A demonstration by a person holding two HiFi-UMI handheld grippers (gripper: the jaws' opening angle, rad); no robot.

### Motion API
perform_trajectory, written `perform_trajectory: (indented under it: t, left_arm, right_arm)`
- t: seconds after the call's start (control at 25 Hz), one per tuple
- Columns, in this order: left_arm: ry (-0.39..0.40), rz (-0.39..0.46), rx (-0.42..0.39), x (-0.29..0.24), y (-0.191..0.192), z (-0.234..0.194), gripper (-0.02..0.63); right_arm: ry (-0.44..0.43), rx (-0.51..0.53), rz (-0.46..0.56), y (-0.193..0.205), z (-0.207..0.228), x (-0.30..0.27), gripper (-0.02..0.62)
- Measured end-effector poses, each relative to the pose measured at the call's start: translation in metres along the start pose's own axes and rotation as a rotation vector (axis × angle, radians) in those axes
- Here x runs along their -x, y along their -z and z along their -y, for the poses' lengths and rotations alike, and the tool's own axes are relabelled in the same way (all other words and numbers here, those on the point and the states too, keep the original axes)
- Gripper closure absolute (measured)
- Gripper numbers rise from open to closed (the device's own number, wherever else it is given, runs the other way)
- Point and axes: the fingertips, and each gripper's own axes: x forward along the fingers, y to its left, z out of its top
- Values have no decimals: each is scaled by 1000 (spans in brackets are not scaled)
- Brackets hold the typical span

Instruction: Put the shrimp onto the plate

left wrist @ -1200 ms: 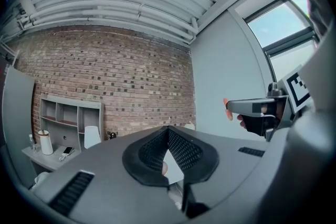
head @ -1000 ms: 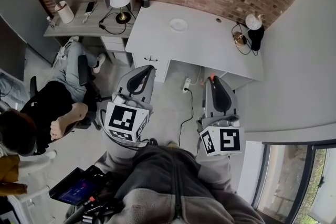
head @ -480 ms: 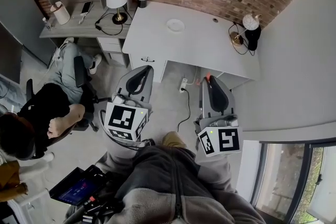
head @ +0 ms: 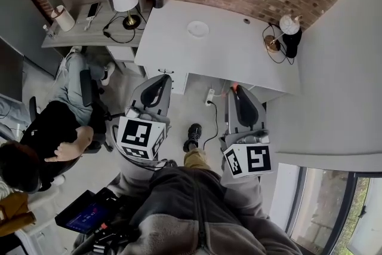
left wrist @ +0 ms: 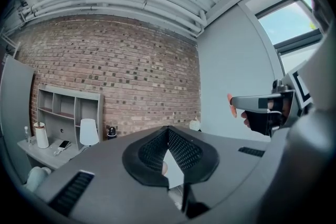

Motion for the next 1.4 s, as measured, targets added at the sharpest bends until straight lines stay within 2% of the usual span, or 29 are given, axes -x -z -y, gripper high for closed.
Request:
perform_trajectory:
  t: [0.8,1.2,1.4]
  left_arm:
    - [-27,10,-50,-215,-38,-25,601]
    - [-15,-8,-54,-270,-42,-11,601]
    - [-17,-34,-86,-287,-42,-2,601]
  right_arm:
    - [-26,-15,28,0,157,-148,538]
    - [-48,-30,25,5,200,-171,538]
    - [-63,-59,28,10,218,-182,538]
